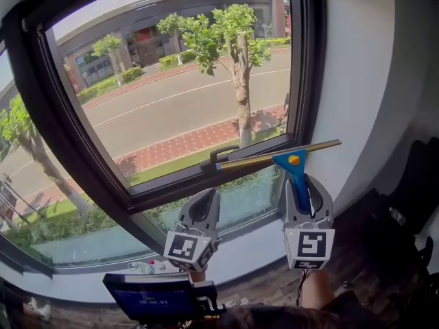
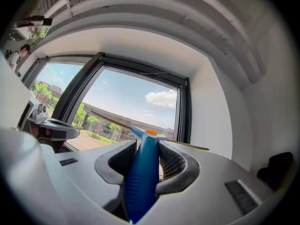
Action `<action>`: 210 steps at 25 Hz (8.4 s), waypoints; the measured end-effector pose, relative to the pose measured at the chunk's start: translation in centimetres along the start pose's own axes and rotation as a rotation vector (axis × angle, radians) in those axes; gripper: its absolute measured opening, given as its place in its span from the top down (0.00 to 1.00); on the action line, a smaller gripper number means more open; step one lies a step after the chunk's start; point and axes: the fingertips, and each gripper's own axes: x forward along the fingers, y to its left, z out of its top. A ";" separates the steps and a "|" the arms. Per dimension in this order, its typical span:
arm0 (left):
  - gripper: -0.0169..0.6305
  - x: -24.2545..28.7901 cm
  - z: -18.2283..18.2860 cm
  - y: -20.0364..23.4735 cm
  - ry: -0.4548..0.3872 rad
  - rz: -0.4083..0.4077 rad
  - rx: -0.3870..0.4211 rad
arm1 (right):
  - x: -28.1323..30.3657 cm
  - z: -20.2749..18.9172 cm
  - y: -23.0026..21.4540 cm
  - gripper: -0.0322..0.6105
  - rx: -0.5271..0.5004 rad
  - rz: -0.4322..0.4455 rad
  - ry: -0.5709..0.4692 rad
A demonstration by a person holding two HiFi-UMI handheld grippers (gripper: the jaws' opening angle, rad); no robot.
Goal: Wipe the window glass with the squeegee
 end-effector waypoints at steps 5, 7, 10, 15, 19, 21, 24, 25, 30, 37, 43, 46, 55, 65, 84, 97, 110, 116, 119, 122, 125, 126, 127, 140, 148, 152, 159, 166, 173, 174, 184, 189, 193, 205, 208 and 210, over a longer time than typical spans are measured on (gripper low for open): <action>0.97 1.6 -0.1 -0.2 0.010 0.051 0.011 | 1.9 -0.8 -1.6 0.73 0.007 0.037 -0.006; 0.97 2.0 -0.2 0.2 0.014 0.067 0.019 | 2.8 -1.1 -1.7 0.73 0.014 0.050 -0.008; 0.97 2.7 -0.3 1.1 0.015 0.089 0.026 | 4.2 -1.5 -1.5 0.73 0.020 0.065 -0.013; 0.97 4.2 -1.6 3.9 0.014 0.109 0.031 | 7.0 -2.1 -0.7 0.73 0.014 0.079 -0.019; 0.97 4.9 -2.9 5.2 -0.003 0.108 0.022 | 8.3 -2.8 0.2 0.73 -0.002 0.083 -0.021; 0.97 6.8 -2.2 6.7 -0.019 0.106 0.037 | 10.4 -2.0 0.0 0.73 -0.015 0.085 -0.029; 0.97 9.8 -1.4 10.1 -0.025 0.095 0.051 | 14.7 -1.2 0.5 0.73 -0.013 0.076 -0.039; 0.97 10.3 -1.4 11.0 -0.025 0.090 0.051 | 15.7 -1.2 0.9 0.73 -0.012 0.073 -0.039; 0.97 10.7 -1.4 12.6 -0.019 0.062 0.030 | 17.2 -1.3 2.3 0.73 -0.014 0.065 -0.044; 0.97 13.6 -1.7 13.7 -0.020 0.046 0.026 | 20.1 -0.6 1.3 0.73 -0.020 0.049 -0.064; 0.97 14.4 -1.8 14.5 -0.035 0.088 0.034 | 22.2 0.6 0.3 0.73 -0.027 0.067 -0.101; 0.97 14.7 -2.0 14.8 -0.042 0.101 0.036 | 23.4 2.0 -0.4 0.73 -0.037 0.065 -0.111; 0.97 15.6 -0.9 14.5 -0.060 0.130 0.044 | 28.5 12.7 -3.9 0.73 -0.002 0.077 -0.358; 0.97 15.5 -0.3 14.9 -0.053 0.165 0.057 | 34.0 24.6 -7.5 0.73 -0.029 0.023 -0.556; 0.97 14.3 -0.1 17.1 -0.050 0.210 0.101 | 40.5 36.3 -10.4 0.73 -0.011 -0.058 -0.683; 0.97 13.8 -0.2 17.1 -0.047 0.219 0.101 | 40.6 36.8 -10.5 0.73 -0.010 -0.078 -0.695; 0.97 13.5 -0.1 16.2 -0.054 0.209 0.089 | 39.7 32.7 -9.4 0.73 -0.008 -0.058 -0.659; 0.97 13.1 0.2 15.8 -0.061 0.206 0.090 | 39.1 30.6 -8.8 0.73 -0.011 -0.053 -0.648; 0.97 13.1 0.3 15.7 -0.061 0.206 0.091 | 38.9 29.8 -8.5 0.73 -0.006 -0.049 -0.648; 0.97 13.0 0.2 15.7 -0.059 0.208 0.089 | 38.8 28.9 -8.3 0.73 -0.001 -0.049 -0.643; 0.97 13.1 0.2 15.5 -0.062 0.204 0.081 | 38.6 28.0 -8.1 0.73 0.000 -0.050 -0.640; 0.97 13.1 0.1 15.5 -0.063 0.203 0.078 | 38.5 27.6 -8.0 0.73 0.001 -0.051 -0.639; 0.97 13.1 0.1 15.5 -0.062 0.202 0.078 | 38.5 27.3 -8.0 0.73 0.001 -0.051 -0.637; 0.97 12.1 0.6 15.3 -0.065 0.218 0.086 | 37.0 23.5 -7.1 0.73 -0.006 -0.034 -0.611; 0.97 12.3 0.5 14.9 -0.053 0.199 0.090 | 36.6 20.2 -6.4 0.73 -0.016 -0.031 -0.576; 0.97 12.3 0.4 14.8 -0.046 0.192 0.090 | 36.3 18.5 -5.9 0.73 -0.013 -0.025 -0.558; 0.97 12.5 0.4 14.2 -0.033 0.179 0.089 | 35.9 15.7 -5.1 0.73 -0.003 -0.028 -0.528; 0.97 12.5 0.4 14.3 -0.028 0.180 0.087 | 35.7 13.3 -4.4 0.73 -0.004 -0.026 -0.514; 0.97 12.6 1.1 14.2 -0.027 0.180 0.086 | 35.2 11.7 -4.1 0.73 0.002 -0.020 -0.491; 0.97 12.7 0.8 14.2 -0.026 0.179 0.084 | 35.2 11.1 -3.9 0.73 0.006 -0.018 -0.485; 0.97 13.0 0.4 13.8 -0.015 0.170 0.073 | 34.1 8.2 -3.2 0.73 -0.031 -0.007 -0.436; 0.97 13.3 0.6 13.4 -0.006 0.164 0.069 | 33.6 6.8 -2.9 0.73 -0.035 -0.001 -0.407; 0.97 13.4 0.5 13.2 -0.002 0.158 0.067 | 33.2 5.4 -2.5 0.73 -0.036 0.004 -0.387; 0.97 13.4 0.1 13.4 0.000 0.158 0.075 | 32.3 1.3 -1.8 0.73 -0.057 0.017 -0.343; 0.97 13.4 0.1 13.5 0.003 0.161 0.079 | 32.1 0.1 -1.5 0.73 -0.058 0.020 -0.328; 0.97 13.4 0.1 13.5 0.006 0.163 0.079 | 31.9 -0.5 -1.3 0.73 -0.053 0.024 -0.315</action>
